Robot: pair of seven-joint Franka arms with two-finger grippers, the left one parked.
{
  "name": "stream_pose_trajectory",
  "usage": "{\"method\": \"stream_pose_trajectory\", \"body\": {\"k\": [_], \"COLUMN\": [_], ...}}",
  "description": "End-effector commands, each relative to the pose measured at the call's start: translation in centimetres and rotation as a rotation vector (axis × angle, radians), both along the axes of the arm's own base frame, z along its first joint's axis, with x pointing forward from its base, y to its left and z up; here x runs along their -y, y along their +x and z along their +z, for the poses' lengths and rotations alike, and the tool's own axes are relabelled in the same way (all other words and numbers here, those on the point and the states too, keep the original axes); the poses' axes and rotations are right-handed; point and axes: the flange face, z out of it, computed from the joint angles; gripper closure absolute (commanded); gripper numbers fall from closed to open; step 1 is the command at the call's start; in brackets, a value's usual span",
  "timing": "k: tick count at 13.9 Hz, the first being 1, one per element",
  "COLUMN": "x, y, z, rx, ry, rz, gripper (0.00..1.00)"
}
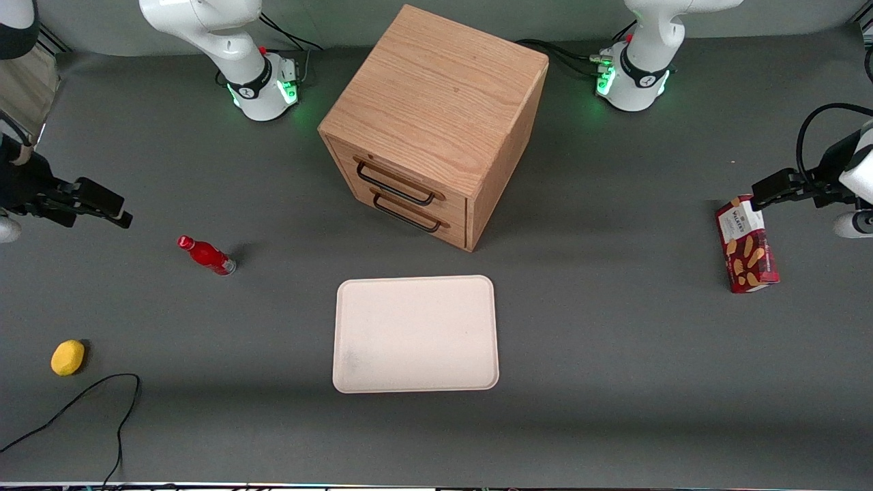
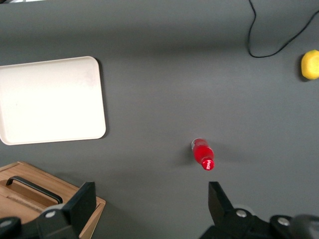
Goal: Open upper drawer
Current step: 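Move the right gripper toward the cabinet's upper drawer handle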
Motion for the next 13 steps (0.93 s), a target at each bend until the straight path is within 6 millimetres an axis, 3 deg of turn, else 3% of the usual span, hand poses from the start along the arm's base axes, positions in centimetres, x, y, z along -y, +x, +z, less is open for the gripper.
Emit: {"method": "stream_pose_trajectory", "body": {"k": [1,4,7,13], "x": [-1.7,-4.5,-9.2,-19.4], "y": [0.4,0.9,1.6,-0.8], "z": [-0.4,-1.6,-1.9,-3.3], "rx": [0.010,-0.002,0.007,-0.014], "ry": [-0.001,-0.005,-0.011,-0.022], "rz": [0.140,0.273,0.354,0.522], "gripper": [0.00,0.00,0.00,0.00]}}
